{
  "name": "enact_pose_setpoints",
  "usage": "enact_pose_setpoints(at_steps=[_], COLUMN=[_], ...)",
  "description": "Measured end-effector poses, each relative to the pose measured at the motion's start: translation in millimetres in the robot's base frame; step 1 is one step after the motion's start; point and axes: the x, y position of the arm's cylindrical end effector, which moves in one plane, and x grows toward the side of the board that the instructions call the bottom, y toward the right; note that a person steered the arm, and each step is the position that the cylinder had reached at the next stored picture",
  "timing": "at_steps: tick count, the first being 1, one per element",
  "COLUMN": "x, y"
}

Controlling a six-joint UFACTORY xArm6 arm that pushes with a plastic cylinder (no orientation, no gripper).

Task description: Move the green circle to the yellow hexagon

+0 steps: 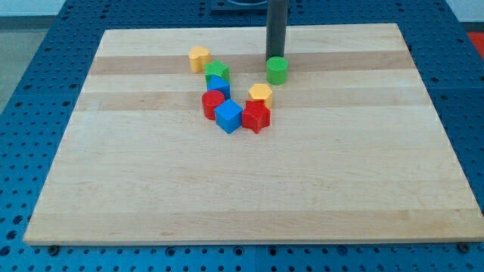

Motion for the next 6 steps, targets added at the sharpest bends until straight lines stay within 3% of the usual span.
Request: enact_pose_setpoints(at_steps=[6], x=[26.0], y=[31.4])
